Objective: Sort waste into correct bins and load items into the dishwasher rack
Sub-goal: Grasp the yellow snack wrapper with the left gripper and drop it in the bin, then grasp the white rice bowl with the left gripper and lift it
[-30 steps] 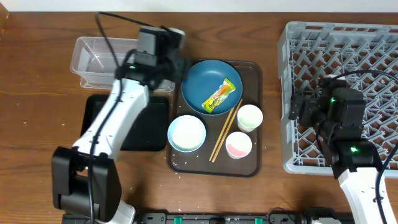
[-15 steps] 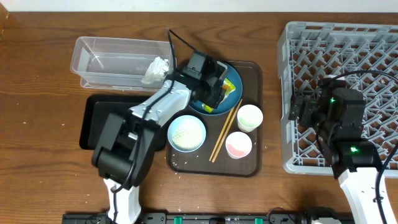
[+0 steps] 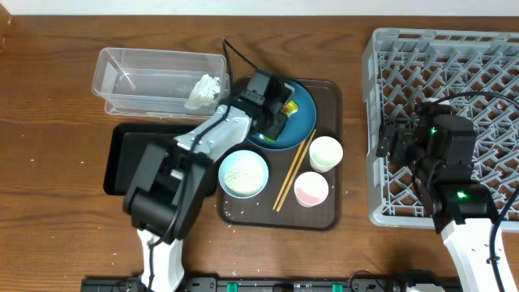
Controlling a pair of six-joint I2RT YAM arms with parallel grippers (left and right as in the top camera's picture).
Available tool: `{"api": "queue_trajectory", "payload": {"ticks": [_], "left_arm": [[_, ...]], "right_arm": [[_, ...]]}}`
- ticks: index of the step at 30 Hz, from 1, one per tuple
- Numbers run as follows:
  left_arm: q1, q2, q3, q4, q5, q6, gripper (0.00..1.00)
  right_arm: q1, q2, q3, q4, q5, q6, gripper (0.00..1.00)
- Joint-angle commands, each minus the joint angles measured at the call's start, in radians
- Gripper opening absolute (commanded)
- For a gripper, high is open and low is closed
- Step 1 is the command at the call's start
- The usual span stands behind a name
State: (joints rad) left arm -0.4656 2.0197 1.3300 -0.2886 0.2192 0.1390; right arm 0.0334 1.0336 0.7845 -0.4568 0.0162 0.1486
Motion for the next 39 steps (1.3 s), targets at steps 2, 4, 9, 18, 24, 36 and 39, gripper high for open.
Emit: {"api": "queue_trajectory", "payload": {"ticks": [2,4,9,18,24,36,39], "left_arm": [[0.046,-0.197,-0.002,-0.01,-0.05,0.01,0.06],[0.078,-0.271,-0.002,-0.026,-0.065,0.009,0.06],[0.192,-0.374,-0.002,-0.076,-0.166,0.009,0.06],[0.39,-0.323,-0.002,-0.104,-0.167,-0.074,0.14],[0.42,-0.293,-0.002,-0.103,-0.168,-0.073,0.5],[0.319,-0.485,-0.002,-0.406,0.066,-0.126,0.57],[0.243,-0.462,-0.013,-0.503,0.065,-0.126,0.58]], "right_arm": [[0.009,-0.001,0.02,-0.003,0.003,-0.004,0.99],[0.009,-0.001,0.02,-0.003,0.003,-0.004,0.99],[0.009,-0.001,0.02,-0.003,0.003,-0.004,0.99],[0.009,-0.001,0.02,-0.004,0.003,-0.004,0.99],[0.009,-0.001,0.02,-0.004,0.003,-0.004,0.99],[0.009,-0.001,0.02,-0.003,0.003,-0.004,0.99],[0.009,-0.001,0.02,-0.003,0.003,-0.004,0.99]]}}
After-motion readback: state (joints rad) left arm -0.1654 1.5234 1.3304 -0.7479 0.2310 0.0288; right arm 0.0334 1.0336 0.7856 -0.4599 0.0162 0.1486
